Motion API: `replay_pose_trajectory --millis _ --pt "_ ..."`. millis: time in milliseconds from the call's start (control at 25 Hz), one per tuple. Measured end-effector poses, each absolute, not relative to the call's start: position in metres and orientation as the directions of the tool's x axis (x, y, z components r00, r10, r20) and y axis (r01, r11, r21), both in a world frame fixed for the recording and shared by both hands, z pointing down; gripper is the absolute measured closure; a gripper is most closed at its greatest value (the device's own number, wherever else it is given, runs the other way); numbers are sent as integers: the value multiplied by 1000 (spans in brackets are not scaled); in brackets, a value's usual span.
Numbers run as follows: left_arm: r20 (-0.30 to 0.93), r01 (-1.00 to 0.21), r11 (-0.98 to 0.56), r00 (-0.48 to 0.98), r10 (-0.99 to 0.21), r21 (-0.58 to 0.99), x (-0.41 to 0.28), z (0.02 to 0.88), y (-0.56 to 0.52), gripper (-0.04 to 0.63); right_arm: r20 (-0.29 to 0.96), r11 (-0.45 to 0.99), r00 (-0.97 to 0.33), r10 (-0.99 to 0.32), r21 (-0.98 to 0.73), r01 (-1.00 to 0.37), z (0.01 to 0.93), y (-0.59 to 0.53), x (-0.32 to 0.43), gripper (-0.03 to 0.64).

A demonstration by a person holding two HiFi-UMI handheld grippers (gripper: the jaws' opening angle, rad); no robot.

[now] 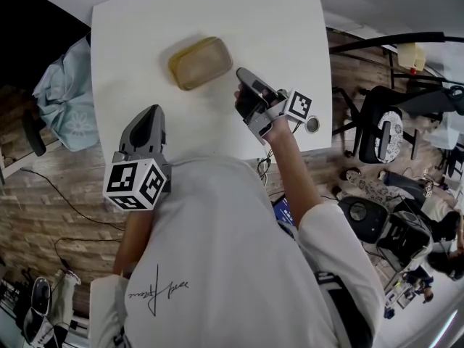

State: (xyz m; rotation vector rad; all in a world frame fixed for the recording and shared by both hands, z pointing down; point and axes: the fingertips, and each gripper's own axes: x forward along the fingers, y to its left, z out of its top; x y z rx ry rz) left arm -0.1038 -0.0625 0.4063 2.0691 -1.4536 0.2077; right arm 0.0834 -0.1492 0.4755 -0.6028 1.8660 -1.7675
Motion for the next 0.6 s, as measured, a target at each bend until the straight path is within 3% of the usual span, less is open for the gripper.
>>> replay_pose_trajectory --millis 600 --pt "429 -897 -231 390 -815 376 -108 404 -60 588 -76 77 -782 -618 -996 35 464 -143 76 606"
